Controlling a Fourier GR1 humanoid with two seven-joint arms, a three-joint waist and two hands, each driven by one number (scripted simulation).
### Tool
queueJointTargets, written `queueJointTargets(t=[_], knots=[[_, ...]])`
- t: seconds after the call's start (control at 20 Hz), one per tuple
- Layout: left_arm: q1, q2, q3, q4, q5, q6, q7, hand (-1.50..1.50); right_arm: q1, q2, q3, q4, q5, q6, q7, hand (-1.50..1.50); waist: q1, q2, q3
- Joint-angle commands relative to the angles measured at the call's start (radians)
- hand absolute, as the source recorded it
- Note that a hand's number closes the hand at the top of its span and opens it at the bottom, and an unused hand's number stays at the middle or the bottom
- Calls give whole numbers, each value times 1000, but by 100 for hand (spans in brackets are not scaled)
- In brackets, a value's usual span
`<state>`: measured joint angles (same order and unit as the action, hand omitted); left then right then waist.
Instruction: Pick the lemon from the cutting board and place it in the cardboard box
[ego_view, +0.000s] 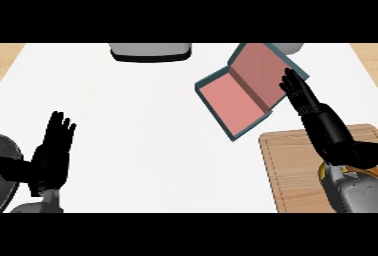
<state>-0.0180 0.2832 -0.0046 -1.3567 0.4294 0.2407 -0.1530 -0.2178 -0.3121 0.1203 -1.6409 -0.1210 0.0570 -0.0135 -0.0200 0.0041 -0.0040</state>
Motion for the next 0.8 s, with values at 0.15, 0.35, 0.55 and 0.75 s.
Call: queueJointTargets(t=[0.15, 0.35, 0.55, 0.75], knots=[[-9, 128, -4, -92, -30, -51, 128, 0, 172, -176, -276, -84, -236, 138, 51, -150, -16, -12, 7], [19, 142, -13, -118, 12, -102, 176, 0, 210, -207, -497, -16, -75, -99, -75, -150, -59, -20, 10], [12, 189, 0, -168, 33, -132, 241, 0, 408, -134, -567, -66, -150, 58, -429, -150, -26, -14, 9], [11, 175, -27, -256, 23, -103, 318, 0, 550, -204, -635, -240, -153, 161, -430, -150, -10, -13, 5]])
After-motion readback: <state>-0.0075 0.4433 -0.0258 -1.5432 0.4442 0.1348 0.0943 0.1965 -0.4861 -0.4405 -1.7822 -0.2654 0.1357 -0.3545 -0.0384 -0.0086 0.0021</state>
